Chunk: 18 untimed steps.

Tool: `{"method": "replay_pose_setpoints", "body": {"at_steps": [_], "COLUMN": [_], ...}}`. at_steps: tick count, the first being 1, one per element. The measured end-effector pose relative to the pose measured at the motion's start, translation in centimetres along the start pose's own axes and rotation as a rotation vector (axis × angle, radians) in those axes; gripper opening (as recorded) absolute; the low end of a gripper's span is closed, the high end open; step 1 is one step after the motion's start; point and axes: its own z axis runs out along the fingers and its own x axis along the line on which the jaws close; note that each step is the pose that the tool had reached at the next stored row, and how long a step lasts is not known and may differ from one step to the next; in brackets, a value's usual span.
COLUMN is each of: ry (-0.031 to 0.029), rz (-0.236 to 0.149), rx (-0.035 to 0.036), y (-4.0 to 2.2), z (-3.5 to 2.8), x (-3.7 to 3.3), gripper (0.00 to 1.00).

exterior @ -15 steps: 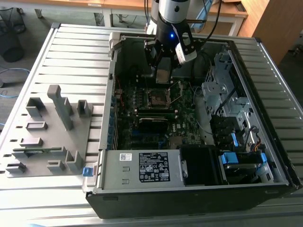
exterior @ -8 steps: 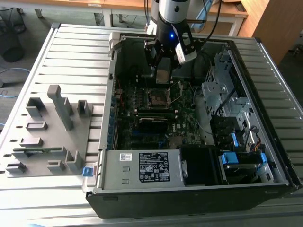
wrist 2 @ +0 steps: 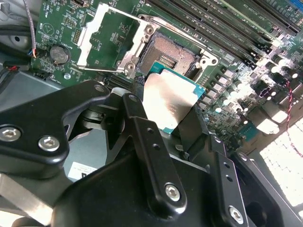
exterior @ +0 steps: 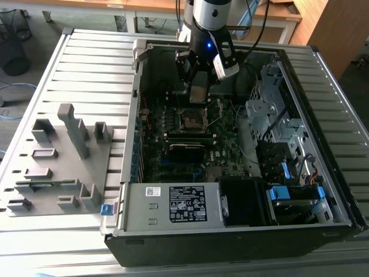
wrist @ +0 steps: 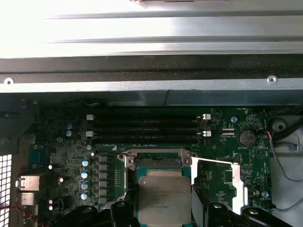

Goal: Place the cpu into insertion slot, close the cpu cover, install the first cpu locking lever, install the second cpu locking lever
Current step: 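Place the cpu into insertion slot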

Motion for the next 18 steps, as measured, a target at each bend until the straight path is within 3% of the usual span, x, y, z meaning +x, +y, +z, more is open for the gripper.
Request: {"method": "replay_pose_setpoints", "body": {"at_steps": [18], "ry": [-0.0019], "rz": [0.0], "rx": [-0.0001], "y": [-0.04], "z": [0.45], "x": [0.0], "gripper": [0.54]}}
